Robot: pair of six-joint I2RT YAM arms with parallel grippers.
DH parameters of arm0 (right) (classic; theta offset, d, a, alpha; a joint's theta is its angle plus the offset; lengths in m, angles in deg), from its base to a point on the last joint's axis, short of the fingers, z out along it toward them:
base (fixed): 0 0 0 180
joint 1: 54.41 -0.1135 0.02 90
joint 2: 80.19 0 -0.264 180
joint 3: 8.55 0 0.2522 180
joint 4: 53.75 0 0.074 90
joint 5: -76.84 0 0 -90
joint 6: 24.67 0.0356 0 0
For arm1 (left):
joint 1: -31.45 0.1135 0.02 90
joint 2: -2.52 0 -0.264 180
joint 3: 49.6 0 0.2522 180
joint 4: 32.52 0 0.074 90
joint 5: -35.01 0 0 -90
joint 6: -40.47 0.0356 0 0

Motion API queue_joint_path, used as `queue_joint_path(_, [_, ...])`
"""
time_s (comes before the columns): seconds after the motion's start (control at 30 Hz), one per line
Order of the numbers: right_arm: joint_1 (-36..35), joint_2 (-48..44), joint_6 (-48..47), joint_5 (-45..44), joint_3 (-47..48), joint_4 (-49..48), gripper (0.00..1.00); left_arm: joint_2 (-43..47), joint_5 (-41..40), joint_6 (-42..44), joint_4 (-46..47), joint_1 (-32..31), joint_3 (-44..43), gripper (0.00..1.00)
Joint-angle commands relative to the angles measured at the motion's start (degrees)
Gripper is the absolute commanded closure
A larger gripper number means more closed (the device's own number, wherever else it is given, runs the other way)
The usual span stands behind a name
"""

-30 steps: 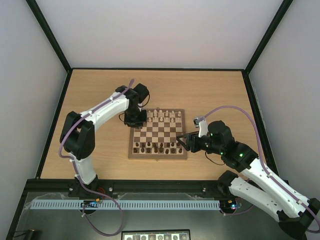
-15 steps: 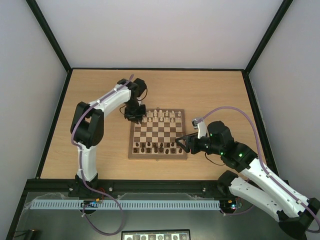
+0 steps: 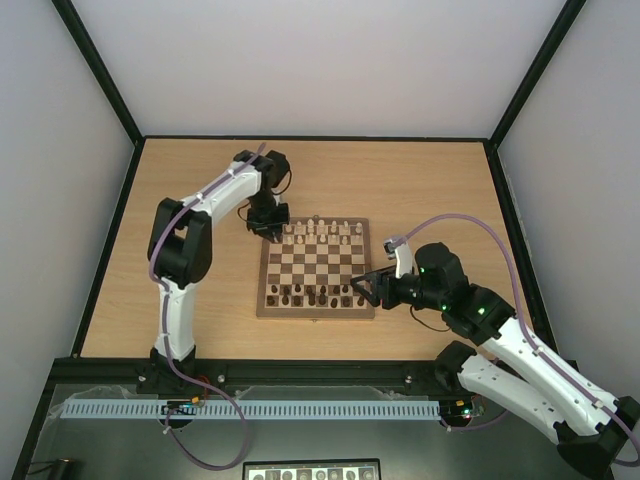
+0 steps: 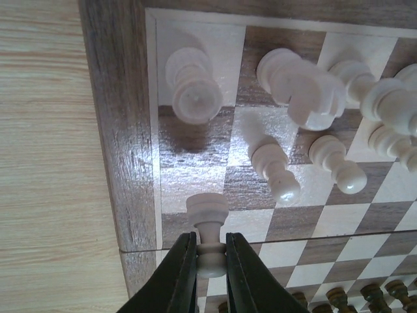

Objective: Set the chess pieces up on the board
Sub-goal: Place the chess piece on the chessboard.

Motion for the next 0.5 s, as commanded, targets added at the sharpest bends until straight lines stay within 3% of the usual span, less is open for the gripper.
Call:
queue_joint_path(0.0, [0.26, -1.03, -0.62, 0.82, -0.40, -0.54, 0.49, -2.05, -0.69, 1.14, -3.50, 0.58, -2.90, 0.88])
queue_joint_path(0.47, [0.22, -1.14, -0.67, 1.11, -0.55, -0.90, 0.49, -5.29, -0.83, 1.98, -3.37, 0.85, -5.08, 0.86])
